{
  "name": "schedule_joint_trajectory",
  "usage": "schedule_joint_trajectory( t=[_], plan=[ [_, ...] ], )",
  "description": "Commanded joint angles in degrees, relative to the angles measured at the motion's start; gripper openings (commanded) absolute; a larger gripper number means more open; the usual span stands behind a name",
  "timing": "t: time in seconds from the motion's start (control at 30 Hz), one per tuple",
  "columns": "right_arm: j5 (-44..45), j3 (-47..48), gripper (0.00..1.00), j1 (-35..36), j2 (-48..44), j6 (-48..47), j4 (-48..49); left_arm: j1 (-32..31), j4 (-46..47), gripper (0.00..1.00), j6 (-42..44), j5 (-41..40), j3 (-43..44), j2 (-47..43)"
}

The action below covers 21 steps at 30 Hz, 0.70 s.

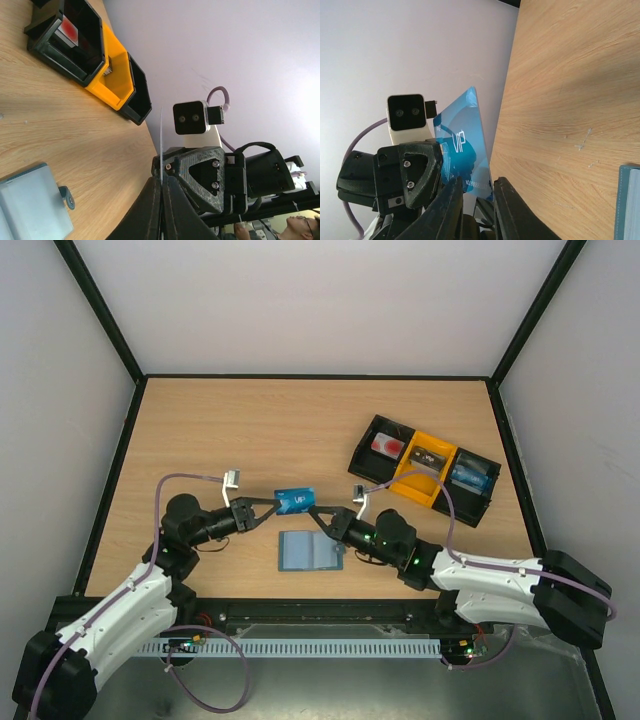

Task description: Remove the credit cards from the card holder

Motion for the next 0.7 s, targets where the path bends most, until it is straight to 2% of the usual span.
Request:
schedule_joint_trajectory(
  t=[0.0,0.17,0.4,0.67],
  plan=[
    [1.2,-1.4,0.20,-0.2,-1.8,1.1,3.4,0.3,1.1,0.03,0.0,1.6,1.0,-0.9],
    [2.2,-2.2,0.21,-0.2,-2.4,1.7,4.6,0.3,2.1,0.03,-1.0,2.0,0.5,-1.5],
    [2.4,-2.5,0.03,-0.2,-2.6,1.7,5.8,0.3,3.4,0.03,-2.4,2.2,-0.7,-1.7],
    [1.1,-1.7,0.02,-0.1,-2.2,1.0,6.9,0.3,5.1,0.03,-3.5,3.0,-0.8,-0.6]
  ],
)
